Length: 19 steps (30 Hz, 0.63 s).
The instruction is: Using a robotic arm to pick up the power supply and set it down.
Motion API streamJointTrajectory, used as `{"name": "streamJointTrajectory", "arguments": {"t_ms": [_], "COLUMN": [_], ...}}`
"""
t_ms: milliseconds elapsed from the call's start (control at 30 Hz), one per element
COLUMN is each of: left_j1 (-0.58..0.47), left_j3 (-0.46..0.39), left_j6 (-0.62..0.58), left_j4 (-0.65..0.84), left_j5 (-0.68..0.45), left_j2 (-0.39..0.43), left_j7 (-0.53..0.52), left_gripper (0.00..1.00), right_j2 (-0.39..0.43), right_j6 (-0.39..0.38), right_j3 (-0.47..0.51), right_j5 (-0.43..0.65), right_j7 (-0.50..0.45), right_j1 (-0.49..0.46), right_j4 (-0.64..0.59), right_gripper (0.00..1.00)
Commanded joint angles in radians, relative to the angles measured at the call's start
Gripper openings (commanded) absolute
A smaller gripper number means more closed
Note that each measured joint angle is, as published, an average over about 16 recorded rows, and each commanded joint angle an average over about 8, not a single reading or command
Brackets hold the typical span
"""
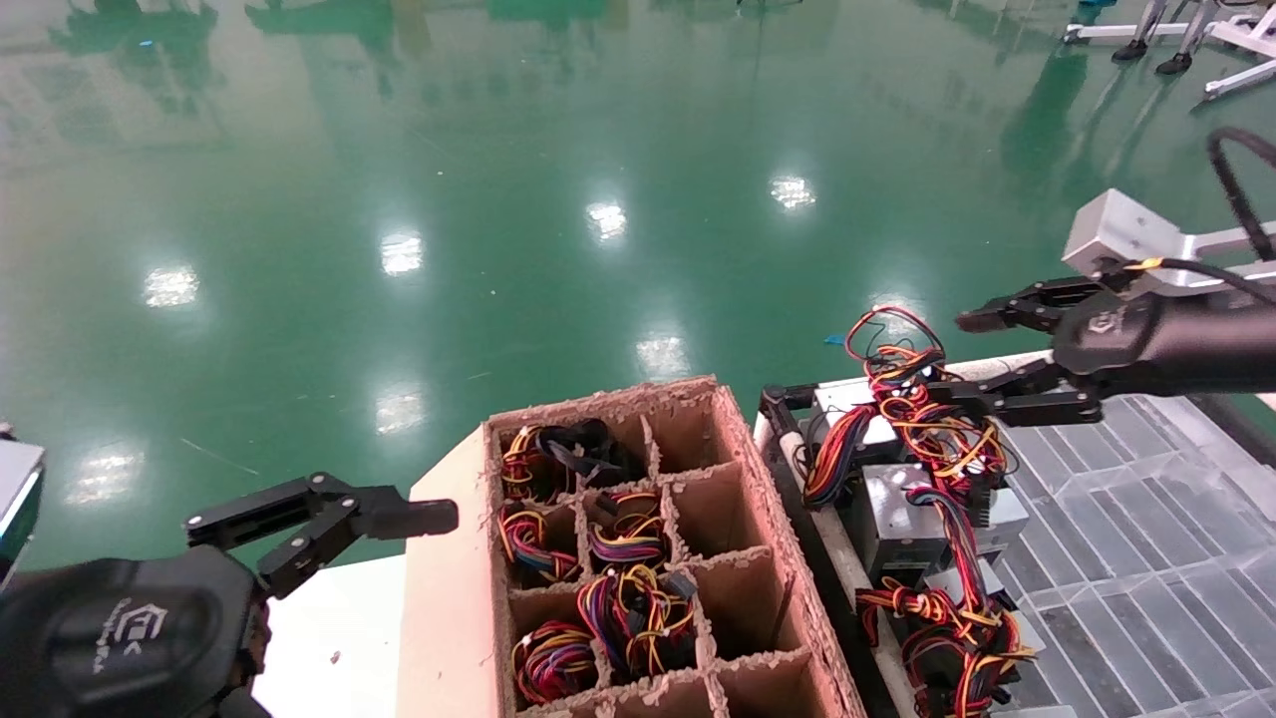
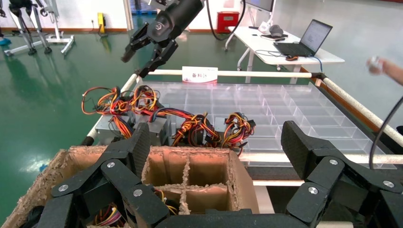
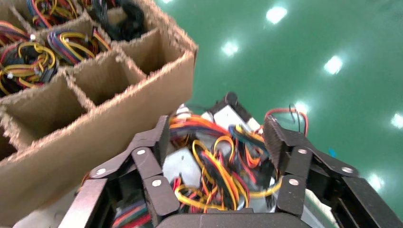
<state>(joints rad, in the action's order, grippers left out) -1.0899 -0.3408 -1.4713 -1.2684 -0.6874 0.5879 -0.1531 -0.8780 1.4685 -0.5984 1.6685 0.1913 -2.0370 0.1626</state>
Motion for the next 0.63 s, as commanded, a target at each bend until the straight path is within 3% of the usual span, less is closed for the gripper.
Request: {"name": "streamJointTrajectory", "arguments": {"t_ms": [33, 633], "left_j1": [0.000, 0.000], "left_j3": [0.000, 0.000], "left_j6": [0.000, 0.000], "left_j4": [0.000, 0.000], "left_j5": [0.000, 0.000], "left_j2": [0.000, 0.000], "left_j7": [0.000, 0.000], "left_gripper": [1.00, 1.00], "right_j2": [0.009, 0.090], "right_j6": [0.001, 0.009], "right_j3": [0.011, 0.108], "right_j5": [-0.032, -0.318], "right_j7": [-0.013, -0.129], "right_j1": [0.032, 0.326], "right_j4": [0.038, 0.380], "right_gripper": [1.00, 1.00]}}
